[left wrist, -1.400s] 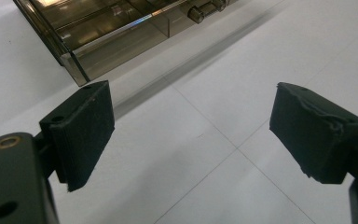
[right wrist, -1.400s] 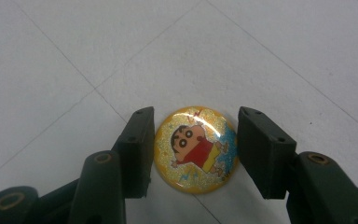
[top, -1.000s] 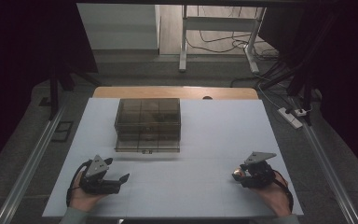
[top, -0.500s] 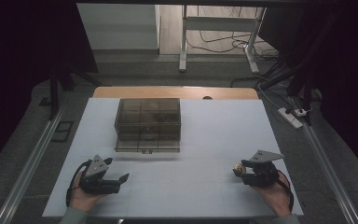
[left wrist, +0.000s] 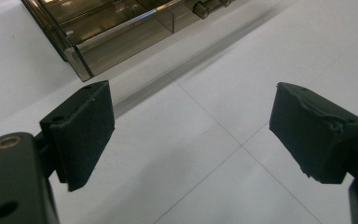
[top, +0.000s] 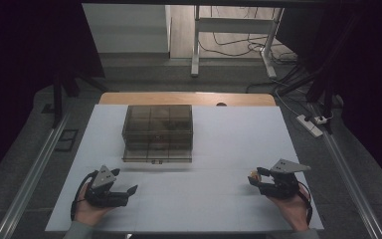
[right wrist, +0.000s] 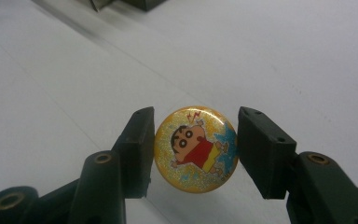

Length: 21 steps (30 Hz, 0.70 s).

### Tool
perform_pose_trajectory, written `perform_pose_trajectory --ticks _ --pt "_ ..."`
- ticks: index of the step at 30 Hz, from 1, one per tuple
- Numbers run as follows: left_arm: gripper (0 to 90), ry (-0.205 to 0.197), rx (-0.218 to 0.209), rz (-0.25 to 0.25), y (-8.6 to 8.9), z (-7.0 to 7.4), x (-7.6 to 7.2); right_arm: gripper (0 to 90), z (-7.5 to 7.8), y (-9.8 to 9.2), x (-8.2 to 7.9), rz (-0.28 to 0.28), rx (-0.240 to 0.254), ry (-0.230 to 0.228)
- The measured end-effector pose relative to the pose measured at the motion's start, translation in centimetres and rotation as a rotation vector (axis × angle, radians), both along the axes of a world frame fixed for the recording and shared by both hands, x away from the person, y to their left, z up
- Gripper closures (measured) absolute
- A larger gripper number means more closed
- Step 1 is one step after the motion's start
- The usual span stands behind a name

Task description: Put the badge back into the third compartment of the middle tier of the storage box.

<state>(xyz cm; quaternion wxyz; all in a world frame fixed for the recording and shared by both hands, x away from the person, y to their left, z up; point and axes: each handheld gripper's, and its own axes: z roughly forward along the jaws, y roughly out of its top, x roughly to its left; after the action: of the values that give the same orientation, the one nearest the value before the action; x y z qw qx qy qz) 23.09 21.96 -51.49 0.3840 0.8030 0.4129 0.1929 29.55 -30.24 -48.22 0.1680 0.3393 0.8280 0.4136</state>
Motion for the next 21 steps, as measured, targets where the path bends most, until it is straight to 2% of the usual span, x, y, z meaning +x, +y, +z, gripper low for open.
perform_pose_trajectory --ticks 2,7,13,17,21 --pt "14.6 0.0 0.001 -0.001 0.0 0.0 0.0 47.2 0.2 0.0 -0.1 -0.005 0.027 -0.022" --pt "14.6 0.001 0.0 0.002 0.0 0.0 0.0 47.1 0.5 -0.1 -0.2 0.0 0.087 -0.041" --pt "14.6 0.002 0.002 0.003 0.1 -0.1 0.0 47.2 0.7 0.2 -0.3 0.022 0.111 -0.057" --pt "14.6 0.003 0.005 0.005 0.1 -0.1 0.1 47.1 0.9 0.5 -0.4 0.037 0.152 -0.058" --pt "14.6 0.002 0.005 0.006 0.1 -0.1 0.1 47.1 1.2 0.7 -0.5 0.044 0.163 -0.071"
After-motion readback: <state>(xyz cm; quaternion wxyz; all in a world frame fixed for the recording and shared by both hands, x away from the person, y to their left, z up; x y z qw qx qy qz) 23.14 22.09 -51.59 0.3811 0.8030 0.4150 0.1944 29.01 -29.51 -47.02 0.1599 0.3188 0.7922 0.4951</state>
